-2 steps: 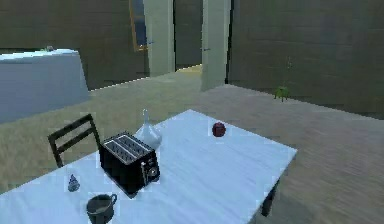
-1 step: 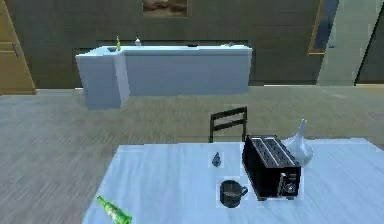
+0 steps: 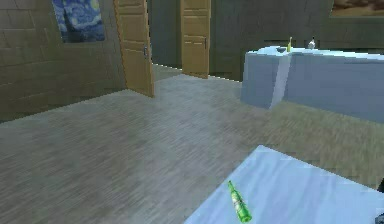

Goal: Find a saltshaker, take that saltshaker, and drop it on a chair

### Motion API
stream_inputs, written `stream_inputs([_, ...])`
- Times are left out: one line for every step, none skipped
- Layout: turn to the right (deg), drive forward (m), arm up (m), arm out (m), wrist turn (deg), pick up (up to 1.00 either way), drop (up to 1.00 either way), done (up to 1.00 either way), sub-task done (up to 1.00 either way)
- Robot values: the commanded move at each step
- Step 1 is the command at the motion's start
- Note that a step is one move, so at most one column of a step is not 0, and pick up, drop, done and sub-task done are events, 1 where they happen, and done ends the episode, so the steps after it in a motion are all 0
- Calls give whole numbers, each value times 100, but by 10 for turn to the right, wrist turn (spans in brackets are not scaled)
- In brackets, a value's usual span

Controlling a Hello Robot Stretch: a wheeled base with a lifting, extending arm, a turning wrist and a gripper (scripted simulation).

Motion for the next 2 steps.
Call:
stream_inputs([-210, 0, 0, 0, 0, 0, 0, 0, 0])
stream_inputs([0, 0, 50, 0, 0, 0, 0, 0, 0])
